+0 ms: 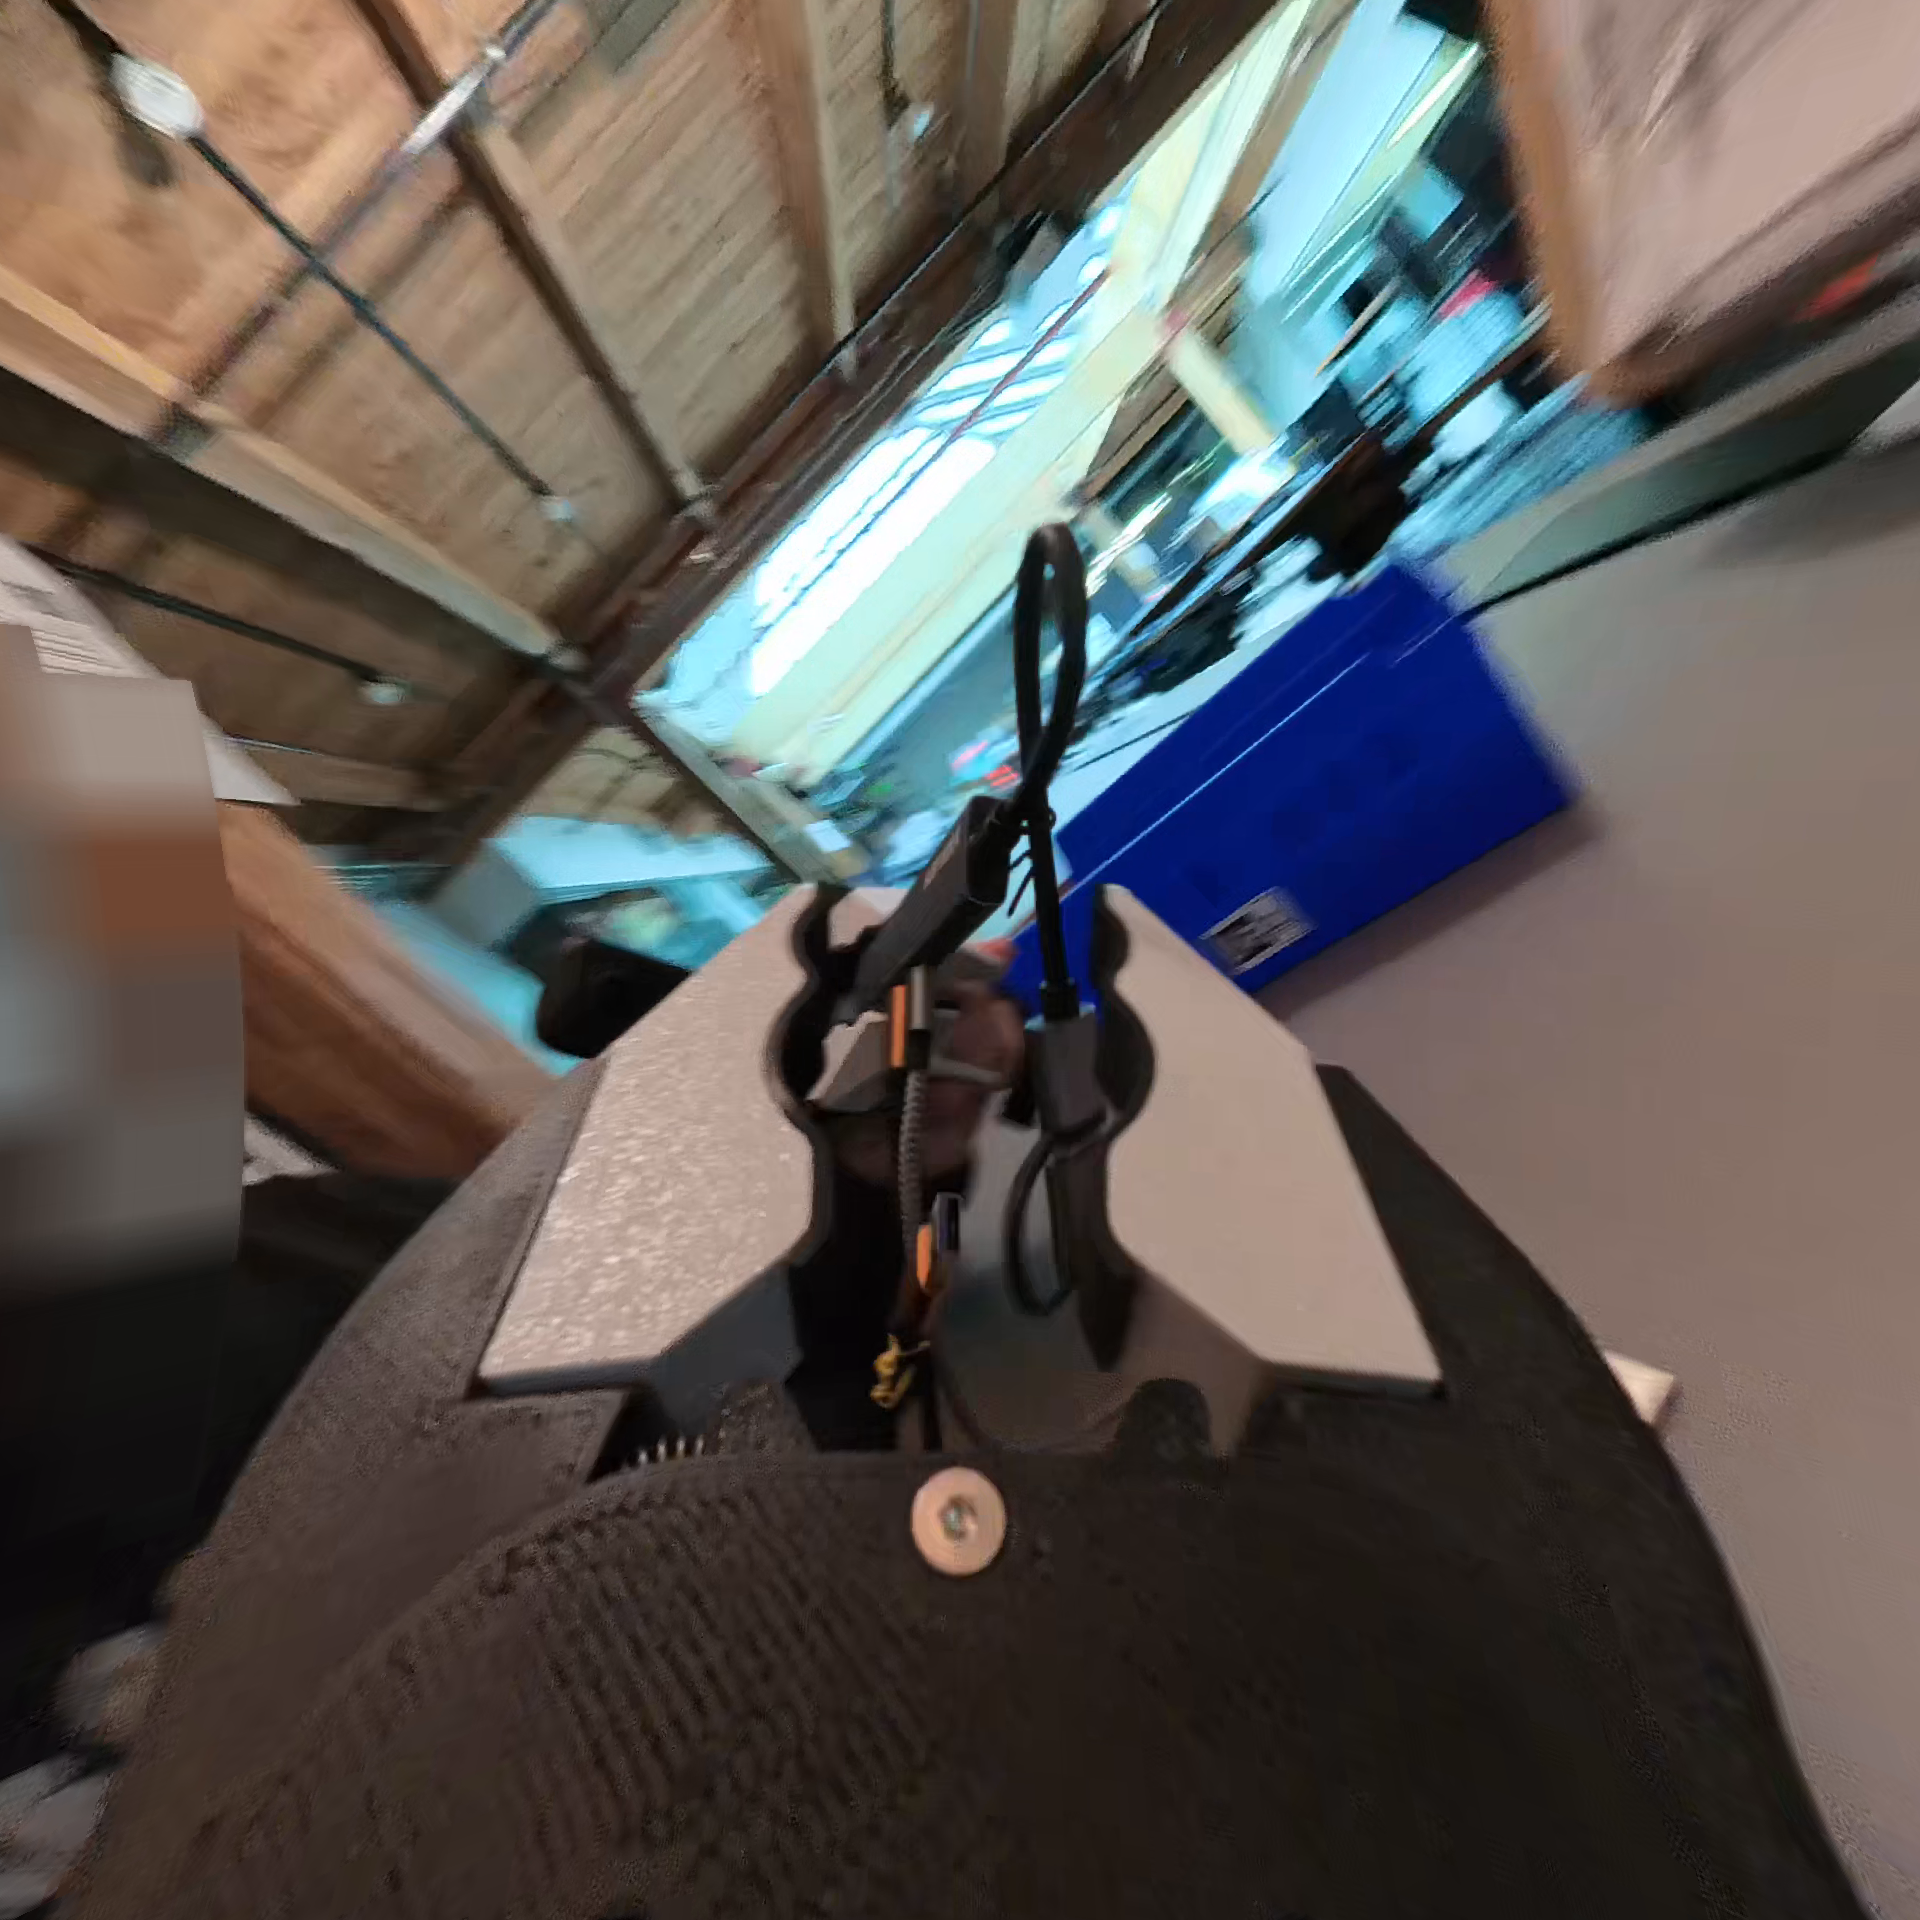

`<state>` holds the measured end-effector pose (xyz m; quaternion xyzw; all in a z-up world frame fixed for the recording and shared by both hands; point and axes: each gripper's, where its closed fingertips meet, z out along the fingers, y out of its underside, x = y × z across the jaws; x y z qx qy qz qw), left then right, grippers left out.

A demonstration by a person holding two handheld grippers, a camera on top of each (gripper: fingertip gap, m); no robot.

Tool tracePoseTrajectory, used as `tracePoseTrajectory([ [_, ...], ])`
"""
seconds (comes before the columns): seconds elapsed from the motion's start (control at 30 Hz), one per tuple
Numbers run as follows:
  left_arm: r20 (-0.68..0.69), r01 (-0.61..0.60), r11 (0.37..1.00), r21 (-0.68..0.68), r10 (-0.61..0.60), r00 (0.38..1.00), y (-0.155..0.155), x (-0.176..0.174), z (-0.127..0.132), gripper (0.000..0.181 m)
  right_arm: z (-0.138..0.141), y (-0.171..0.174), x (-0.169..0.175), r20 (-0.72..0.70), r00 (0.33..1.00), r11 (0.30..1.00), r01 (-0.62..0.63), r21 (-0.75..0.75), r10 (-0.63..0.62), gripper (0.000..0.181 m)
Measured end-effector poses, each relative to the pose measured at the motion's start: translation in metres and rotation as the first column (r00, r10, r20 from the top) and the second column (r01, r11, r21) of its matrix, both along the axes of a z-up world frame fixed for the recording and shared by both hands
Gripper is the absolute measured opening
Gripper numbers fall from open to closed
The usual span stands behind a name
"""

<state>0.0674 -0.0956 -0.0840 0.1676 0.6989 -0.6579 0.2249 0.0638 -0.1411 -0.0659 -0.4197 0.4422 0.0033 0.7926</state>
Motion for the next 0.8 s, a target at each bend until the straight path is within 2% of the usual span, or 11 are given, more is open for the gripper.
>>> tracePoseTrajectory([
  [0.07, -0.009, -0.077, 0.997, -0.012, 0.077, 0.997, 0.002, 0.013, 0.001, 0.021, 0.004, -0.012, 0.002, 0.102, 0.982, 0.963, 0.175, -0.203, -0.157, 0.067],
  [0.1, -0.018, -0.108, 0.994, -0.019, 0.108, 0.994, 0.003, 0.02, 0.001, 0.021, 0.004, -0.011, -0.001, 0.163, 0.969, 0.916, 0.233, -0.327, -0.189, 0.07],
  [0.17, -0.06, -0.169, 0.985, -0.033, 0.167, 0.984, 0.006, 0.032, 0.001, 0.021, 0.003, -0.005, -0.002, 0.25, 0.942, 0.767, 0.329, -0.552, -0.224, 0.086],
  [0.23, -0.106, -0.223, 0.973, -0.057, 0.216, 0.971, 0.009, 0.042, 0.002, 0.021, 0.009, 0.012, -0.005, 0.335, 0.922, 0.641, 0.379, -0.668, -0.195, 0.074],
  [0.3, -0.136, -0.264, 0.962, -0.075, 0.252, 0.958, 0.01, 0.047, 0.002, 0.021, 0.019, 0.037, -0.006, 0.435, 0.885, 0.599, 0.442, -0.668, -0.168, 0.044],
  [0.33, -0.146, -0.281, 0.956, -0.08, 0.268, 0.952, 0.011, 0.049, 0.002, 0.021, 0.02, 0.046, -0.004, 0.463, 0.869, 0.585, 0.469, -0.661, -0.175, 0.036],
  [0.4, -0.168, -0.311, 0.946, -0.09, 0.294, 0.941, 0.011, 0.051, 0.001, 0.021, 0.01, 0.056, 0.004, 0.467, 0.867, 0.522, 0.484, -0.703, -0.175, 0.038],
  [0.5, -0.206, -0.337, 0.937, -0.089, 0.313, 0.927, 0.011, 0.053, -0.002, 0.021, -0.006, 0.056, 0.014, 0.507, 0.843, 0.359, 0.536, -0.764, -0.18, 0.04],
  [0.67, -0.209, -0.308, 0.947, -0.091, 0.284, 0.936, 0.005, 0.046, -0.006, 0.021, -0.017, 0.057, 0.02, 0.494, 0.842, 0.318, 0.539, -0.78, -0.216, 0.013],
  [0.8, -0.165, -0.308, 0.947, -0.093, 0.29, 0.943, 0.003, 0.042, -0.008, 0.021, -0.02, 0.05, 0.024, 0.501, 0.825, 0.289, 0.562, -0.775, -0.262, 0.007],
])
